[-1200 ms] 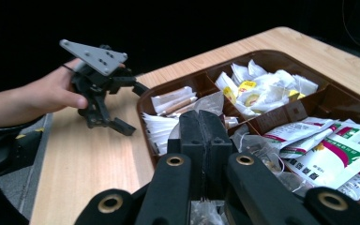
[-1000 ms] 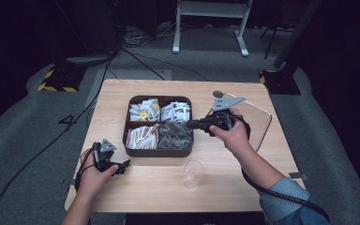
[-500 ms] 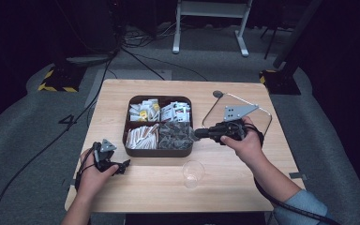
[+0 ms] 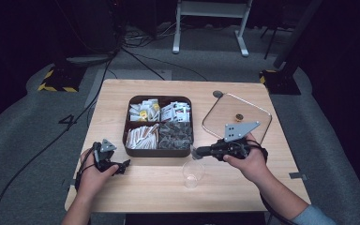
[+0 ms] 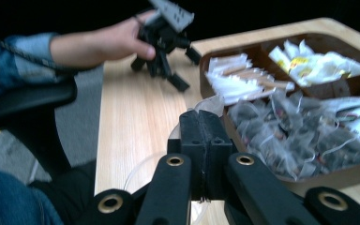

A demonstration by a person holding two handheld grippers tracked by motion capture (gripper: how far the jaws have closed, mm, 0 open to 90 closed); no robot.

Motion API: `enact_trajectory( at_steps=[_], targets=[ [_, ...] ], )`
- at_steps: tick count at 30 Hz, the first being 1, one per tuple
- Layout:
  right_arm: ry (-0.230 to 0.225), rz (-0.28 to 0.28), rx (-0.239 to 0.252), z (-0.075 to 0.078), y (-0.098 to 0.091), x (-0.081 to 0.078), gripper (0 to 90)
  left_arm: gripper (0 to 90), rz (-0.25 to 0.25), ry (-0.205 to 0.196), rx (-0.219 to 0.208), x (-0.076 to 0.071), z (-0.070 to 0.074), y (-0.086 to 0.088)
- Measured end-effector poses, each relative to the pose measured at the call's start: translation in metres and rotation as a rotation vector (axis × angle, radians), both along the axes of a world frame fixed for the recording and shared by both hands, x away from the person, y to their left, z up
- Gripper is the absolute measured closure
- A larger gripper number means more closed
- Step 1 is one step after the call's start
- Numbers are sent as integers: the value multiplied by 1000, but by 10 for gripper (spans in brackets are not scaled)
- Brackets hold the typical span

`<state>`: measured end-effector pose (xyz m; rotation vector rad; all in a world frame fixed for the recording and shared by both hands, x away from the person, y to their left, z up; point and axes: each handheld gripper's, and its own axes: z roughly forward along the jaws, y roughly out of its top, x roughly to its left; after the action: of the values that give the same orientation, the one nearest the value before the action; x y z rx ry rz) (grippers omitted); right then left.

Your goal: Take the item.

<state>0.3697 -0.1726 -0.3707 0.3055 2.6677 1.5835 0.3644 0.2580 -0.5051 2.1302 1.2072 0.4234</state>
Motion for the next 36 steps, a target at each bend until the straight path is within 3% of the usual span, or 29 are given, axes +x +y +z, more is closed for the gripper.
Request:
enact_trajectory(
  at_steps=[10, 22, 26, 29, 36],
  targets=[
    [20, 25, -65, -21, 2, -11, 900, 39, 1, 0, -1, 0, 0, 0],
    [24, 70, -155, -45, 17, -18, 895, 39, 0, 0, 0, 0, 0, 0],
    [46, 79, -152, -45, 19, -18, 802, 39, 0, 0, -1, 0, 0, 0],
    [48, 52, -120, -45, 18, -17, 684, 39, 1, 0, -1, 0, 0, 0],
    [40, 23, -95, -40, 15, -14, 639, 39, 2, -3, -2, 0, 0, 0]
  ],
)
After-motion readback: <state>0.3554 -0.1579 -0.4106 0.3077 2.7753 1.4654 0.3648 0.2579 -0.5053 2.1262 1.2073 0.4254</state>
